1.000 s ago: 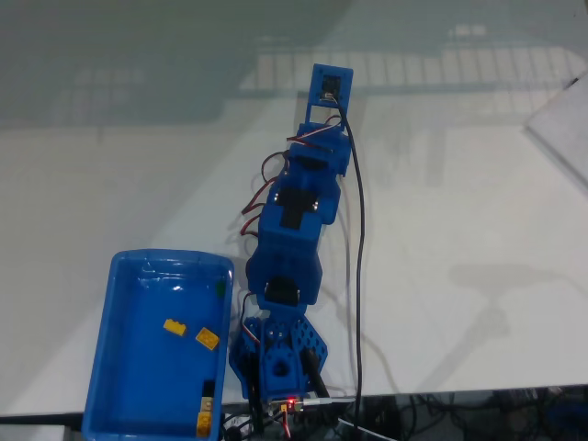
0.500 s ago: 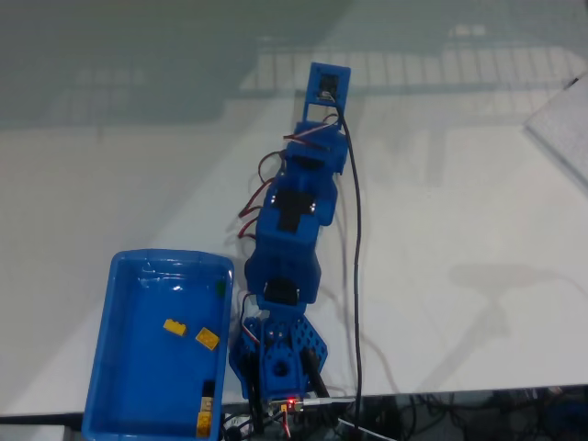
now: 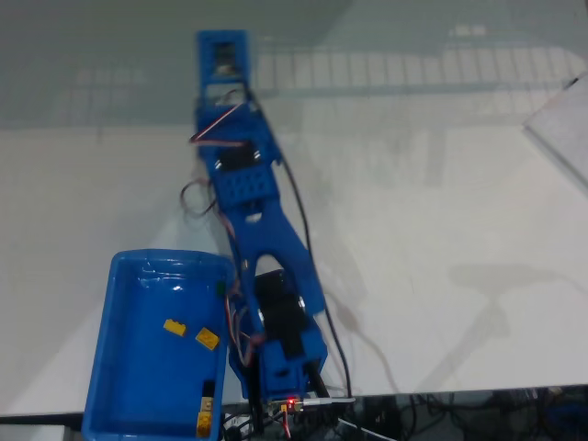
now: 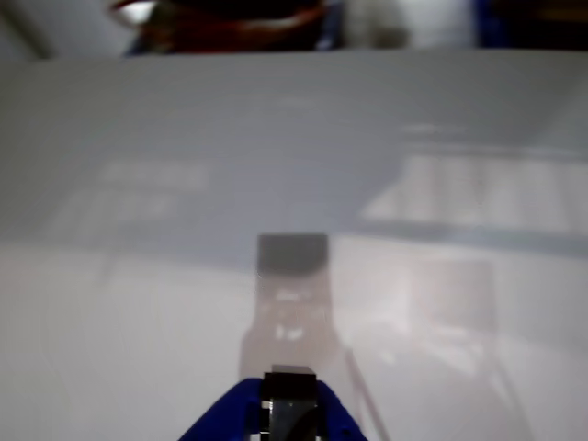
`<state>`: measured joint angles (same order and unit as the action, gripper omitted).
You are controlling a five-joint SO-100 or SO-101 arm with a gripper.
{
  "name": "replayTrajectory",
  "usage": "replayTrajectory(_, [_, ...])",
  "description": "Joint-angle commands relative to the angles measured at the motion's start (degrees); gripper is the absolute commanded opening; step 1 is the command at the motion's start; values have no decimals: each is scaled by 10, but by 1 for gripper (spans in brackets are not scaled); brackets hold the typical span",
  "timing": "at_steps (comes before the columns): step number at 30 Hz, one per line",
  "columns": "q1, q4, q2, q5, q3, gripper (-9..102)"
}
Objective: Pick up all the lego then put into the bin
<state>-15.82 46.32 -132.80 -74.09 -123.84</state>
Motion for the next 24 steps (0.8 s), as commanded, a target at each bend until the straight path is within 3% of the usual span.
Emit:
replayTrajectory(1, [-109,94,-91,18,3,0])
replayTrajectory(6, [-292,264,-192,51,3,0])
replayTrajectory(15, [-577,453,-299,105,1,0])
replayTrajectory(19, [-654,514,-307,116,-2,1])
replayTrajectory(24, [-678,539,-304,118,-6,1])
